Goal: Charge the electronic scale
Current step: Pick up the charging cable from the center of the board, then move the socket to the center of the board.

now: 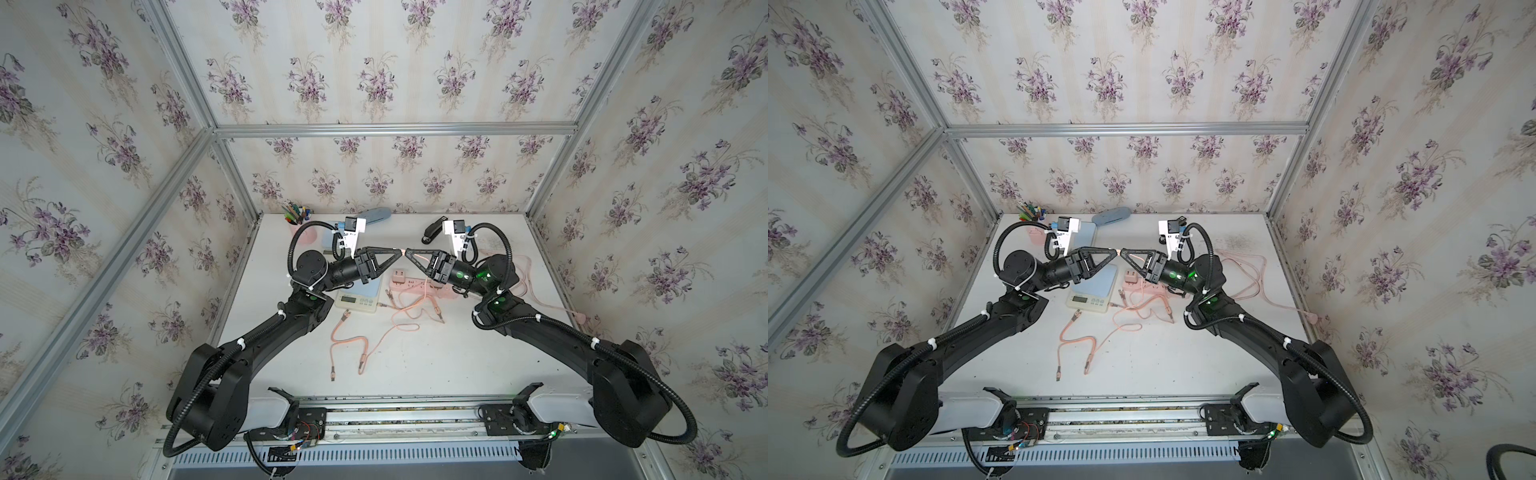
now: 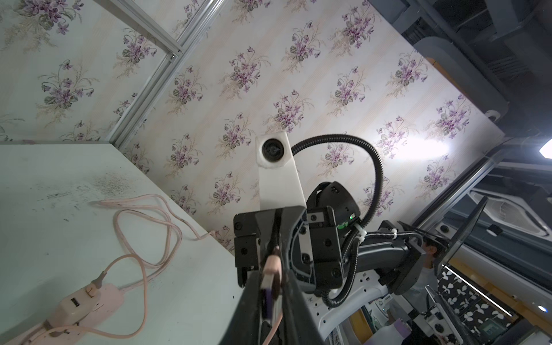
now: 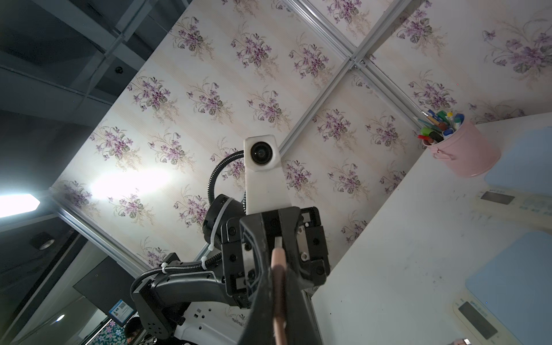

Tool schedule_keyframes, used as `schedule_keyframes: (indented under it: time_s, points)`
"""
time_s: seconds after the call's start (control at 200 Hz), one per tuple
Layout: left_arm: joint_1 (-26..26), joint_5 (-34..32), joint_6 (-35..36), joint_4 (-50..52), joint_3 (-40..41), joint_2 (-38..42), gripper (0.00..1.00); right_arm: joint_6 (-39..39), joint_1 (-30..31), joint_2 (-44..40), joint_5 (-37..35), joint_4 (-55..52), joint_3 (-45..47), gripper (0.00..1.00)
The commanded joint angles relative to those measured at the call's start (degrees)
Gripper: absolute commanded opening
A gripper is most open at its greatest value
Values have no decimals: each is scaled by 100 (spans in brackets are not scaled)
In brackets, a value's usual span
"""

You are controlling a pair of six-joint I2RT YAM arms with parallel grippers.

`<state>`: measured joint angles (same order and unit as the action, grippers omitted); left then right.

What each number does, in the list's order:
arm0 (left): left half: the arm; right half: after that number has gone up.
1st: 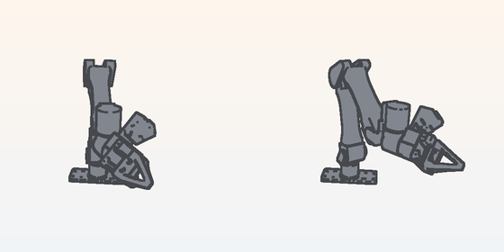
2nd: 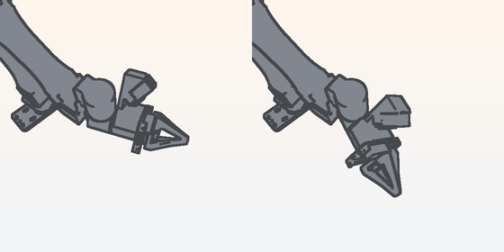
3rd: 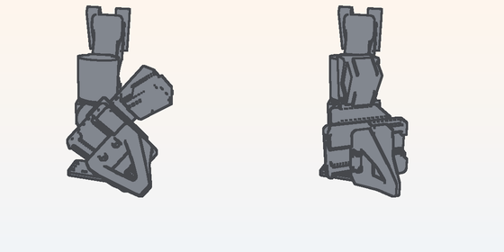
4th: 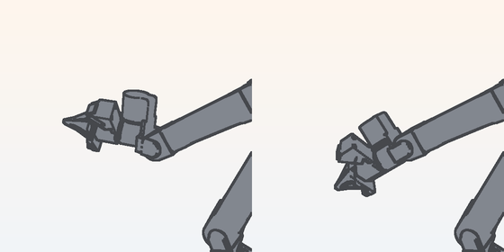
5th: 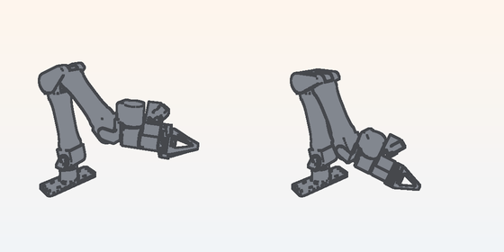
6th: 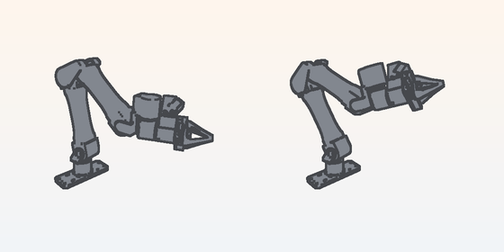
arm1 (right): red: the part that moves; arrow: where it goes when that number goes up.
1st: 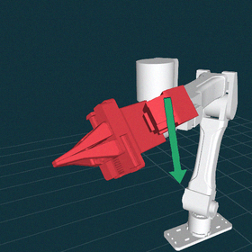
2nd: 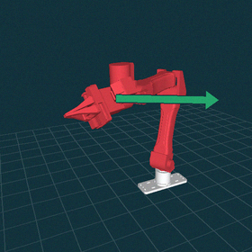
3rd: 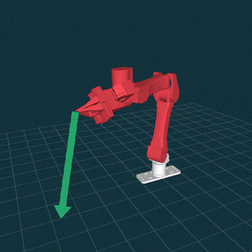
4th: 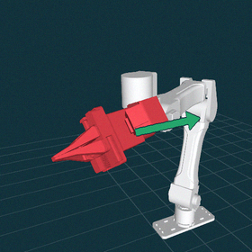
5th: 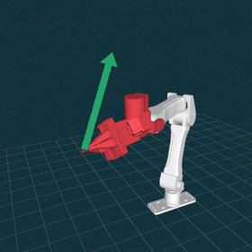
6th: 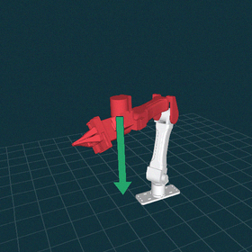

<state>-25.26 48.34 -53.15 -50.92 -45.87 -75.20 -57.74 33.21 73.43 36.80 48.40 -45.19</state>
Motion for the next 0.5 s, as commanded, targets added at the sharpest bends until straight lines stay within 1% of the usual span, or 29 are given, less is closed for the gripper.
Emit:
schedule_keyframes:
  time_s: [0.0, 0.02, 0.04, 0.11, 0.16, 0.2, 0.245, 0.31, 0.42, 0.495]
  points:
    - [69, -188, 1334, 1684, -195, 315, 53, 1014, -1, -338, -584, -1783, -272, 0]
    - [93, -291, 1590, 2072, -261, 392, 54, 1190, 1, -404, -692, -2098, -348, 0]
    - [120, -424, 1851, 2494, -334, 469, 58, 1310, -1, -458, -800, -2333, -407, 0]
    - [176, -1063, 2801, 4025, -667, 647, 60, 1777, 2, -647, -1329, -3305, -644, 0]
    - [194, -1702, 3284, 4987, -924, 653, 61, 2053, 1, -691, -1627, -3925, -829, 0]
    - [220, -2139, 3483, 5458, -1046, 594, 60, 2174, 1, -657, -1862, -4418, -983, 0]
    - [255, -2583, 3517, 5676, -1090, 481, 60, 2252, 2, -541, -2137, -4942, -1194, 0]
    - [262, -2962, 3529, 5723, -1115, 245, 59, 2304, 14, -263, -2426, -5544, -1475, 0]
    - [258, -3128, 3458, 5718, -1341, -436, 56, 2420, 148, 431, -2811, -6405, -1996, 0]
    - [243, -3071, 3360, 5714, -1586, -1072, 55, 2474, 300, 980, -3292, -7012, -2479, 0]
